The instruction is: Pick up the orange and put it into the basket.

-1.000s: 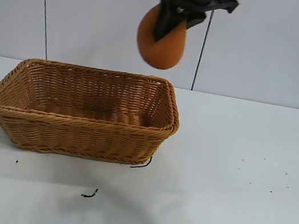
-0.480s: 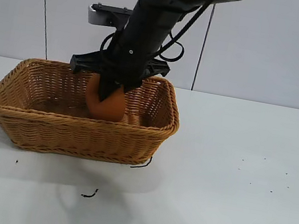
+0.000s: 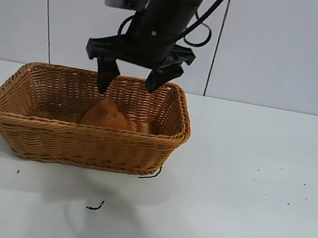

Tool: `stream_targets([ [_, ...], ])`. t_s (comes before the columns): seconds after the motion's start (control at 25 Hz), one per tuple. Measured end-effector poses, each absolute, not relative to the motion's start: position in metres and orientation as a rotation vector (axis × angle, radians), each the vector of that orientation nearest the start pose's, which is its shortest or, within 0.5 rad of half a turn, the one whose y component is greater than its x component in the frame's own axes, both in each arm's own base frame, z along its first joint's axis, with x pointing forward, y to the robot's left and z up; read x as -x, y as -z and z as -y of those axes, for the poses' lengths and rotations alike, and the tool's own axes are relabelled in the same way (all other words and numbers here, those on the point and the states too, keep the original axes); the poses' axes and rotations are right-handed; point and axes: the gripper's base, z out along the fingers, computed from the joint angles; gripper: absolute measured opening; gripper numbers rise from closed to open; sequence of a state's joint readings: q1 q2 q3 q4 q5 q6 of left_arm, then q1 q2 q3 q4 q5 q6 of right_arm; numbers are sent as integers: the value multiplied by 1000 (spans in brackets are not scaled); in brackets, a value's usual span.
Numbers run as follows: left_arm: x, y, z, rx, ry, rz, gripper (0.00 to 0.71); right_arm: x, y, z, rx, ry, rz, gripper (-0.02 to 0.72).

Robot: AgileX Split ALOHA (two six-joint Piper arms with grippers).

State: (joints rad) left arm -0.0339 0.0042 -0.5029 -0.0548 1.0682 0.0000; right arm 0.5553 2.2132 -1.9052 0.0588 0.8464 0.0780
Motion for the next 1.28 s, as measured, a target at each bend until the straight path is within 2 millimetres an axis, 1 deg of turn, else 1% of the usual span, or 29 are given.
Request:
stream_targets([
  [0.12, 5, -278, 4, -38, 87, -2053, 639, -435, -217, -226, 489, -239, -2629, 625],
  [0.28, 5, -278, 4, -38, 87, -2053, 639, -458, -215, -161, 332, -142, -2705, 625],
  [0.32, 5, -278, 4, -38, 87, -2053, 639, -463, -214, -141, 276, -122, -2722, 625],
  [0.52, 5, -278, 4, -38, 87, -2053, 639, -475, -213, -66, 69, -57, -2782, 625],
  [0.56, 5, -278, 4, -38, 87, -2053, 639, -476, -212, -55, 37, -50, -2788, 625],
  [0.6, 5, -278, 4, -38, 87, -2053, 639, -476, -212, -55, 37, -50, -2788, 625],
  [0.64, 5, -278, 4, -38, 87, -2053, 639, -476, -212, -32, -30, -36, -2809, 625],
  [0.72, 5, -278, 4, -38, 87, -2053, 639, -474, -211, -16, -77, -26, -2839, 625],
  [0.84, 5, -277, 4, -38, 87, -2055, 639, -469, -209, -6, -92, -15, -2898, 625],
  [0.96, 5, -277, 4, -38, 88, -2054, 639, -463, -208, -6, -45, -7, -2972, 625],
  [1.12, 5, -277, 4, -38, 87, -2055, 639, -456, -207, -7, -35, -27, -3003, 625],
  [1.2, 5, -277, 4, -38, 87, -2055, 639, -448, -211, -8, -37, -47, -3014, 625],
  [1.24, 5, -277, 4, -38, 87, -2055, 639, -441, -210, -8, -39, -51, -3030, 625],
  [1.28, 5, -277, 4, -38, 87, -2055, 639, -434, -214, -8, -40, -55, -3035, 625],
])
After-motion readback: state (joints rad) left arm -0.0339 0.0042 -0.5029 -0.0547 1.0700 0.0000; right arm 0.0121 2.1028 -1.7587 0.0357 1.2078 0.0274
